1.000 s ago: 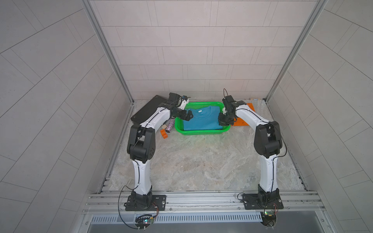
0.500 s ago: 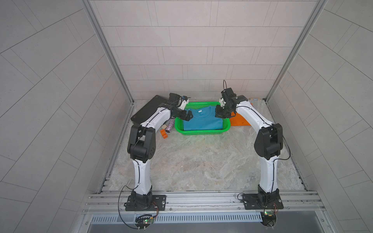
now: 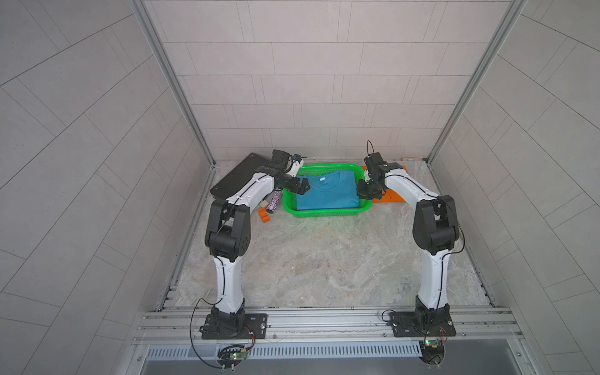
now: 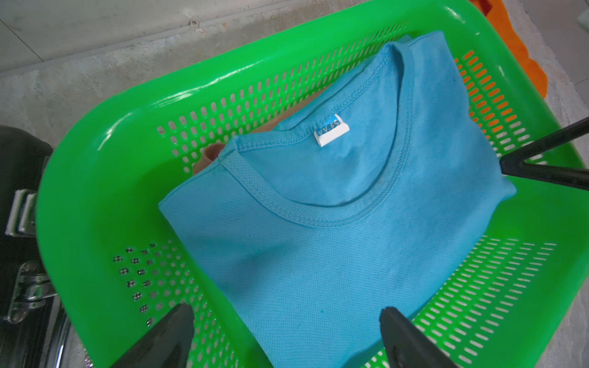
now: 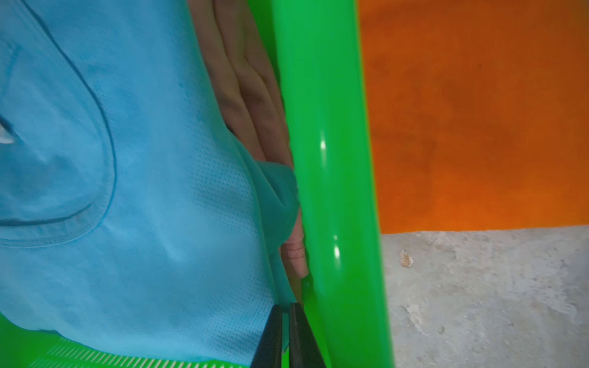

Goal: Put the folded t-shirts into the basket
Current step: Place the T-shirt in the bin.

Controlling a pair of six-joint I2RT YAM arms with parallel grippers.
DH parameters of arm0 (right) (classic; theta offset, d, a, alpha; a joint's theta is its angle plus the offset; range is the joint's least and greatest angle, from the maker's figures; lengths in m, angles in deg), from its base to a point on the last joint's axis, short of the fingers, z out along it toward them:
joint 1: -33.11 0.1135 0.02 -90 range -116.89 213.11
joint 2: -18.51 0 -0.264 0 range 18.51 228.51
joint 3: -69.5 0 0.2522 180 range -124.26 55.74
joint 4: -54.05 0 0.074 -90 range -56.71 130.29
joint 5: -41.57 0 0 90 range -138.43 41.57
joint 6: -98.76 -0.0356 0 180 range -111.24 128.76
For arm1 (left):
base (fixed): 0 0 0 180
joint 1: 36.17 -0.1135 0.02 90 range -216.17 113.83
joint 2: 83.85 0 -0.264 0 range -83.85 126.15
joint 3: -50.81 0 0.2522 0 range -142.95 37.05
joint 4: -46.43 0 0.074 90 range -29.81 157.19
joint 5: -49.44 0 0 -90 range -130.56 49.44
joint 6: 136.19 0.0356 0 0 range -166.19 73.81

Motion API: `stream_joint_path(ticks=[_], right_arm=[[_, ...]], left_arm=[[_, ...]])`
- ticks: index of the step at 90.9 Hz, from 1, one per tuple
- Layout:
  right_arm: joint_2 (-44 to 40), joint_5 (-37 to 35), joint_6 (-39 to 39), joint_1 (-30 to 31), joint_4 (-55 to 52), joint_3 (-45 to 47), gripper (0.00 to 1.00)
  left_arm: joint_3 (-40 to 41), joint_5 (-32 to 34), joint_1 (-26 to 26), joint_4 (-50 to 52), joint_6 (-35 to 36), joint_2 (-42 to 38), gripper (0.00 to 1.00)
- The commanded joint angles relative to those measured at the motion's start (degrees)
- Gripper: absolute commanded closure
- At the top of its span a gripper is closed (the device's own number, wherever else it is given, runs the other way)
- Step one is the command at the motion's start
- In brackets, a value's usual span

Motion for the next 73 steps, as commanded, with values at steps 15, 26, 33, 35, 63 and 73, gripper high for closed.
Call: stream_joint_path(ticks=[15,26,33,35,63,73], right_arm=[[-4.2,0.04,1.53,4.15,0.75,-7.33,0.89],[-2.64,-0.2,1.25,4.29,1.52,-6.78,0.89],[-1.43,0.68,1.18,4.32,1.5,-5.78,0.89],[-1.26,0.82,1.13,4.34,1.75,-5.16,0.89],[0.39,-2.11,-0.46,2.4,4.29,3.33,0.9],[0.31,-3.07,-0.87,1.84,3.93,2.18,0.9]], left_arm=[[-0.37,-2.1,-0.1,1.4,0.44,-1.79,0.09],[-0.86,-3.61,-0.2,2.31,-0.57,-3.0,0.08],[-0.89,-4.5,-0.19,2.8,-0.65,-4.16,0.08],[-0.87,-4.77,-0.21,2.94,-0.65,-4.49,0.08],[0.89,-6.32,-0.56,2.71,-0.16,-6.56,0.07],[-0.08,-6.01,-0.48,3.24,-0.42,-3.61,0.08]])
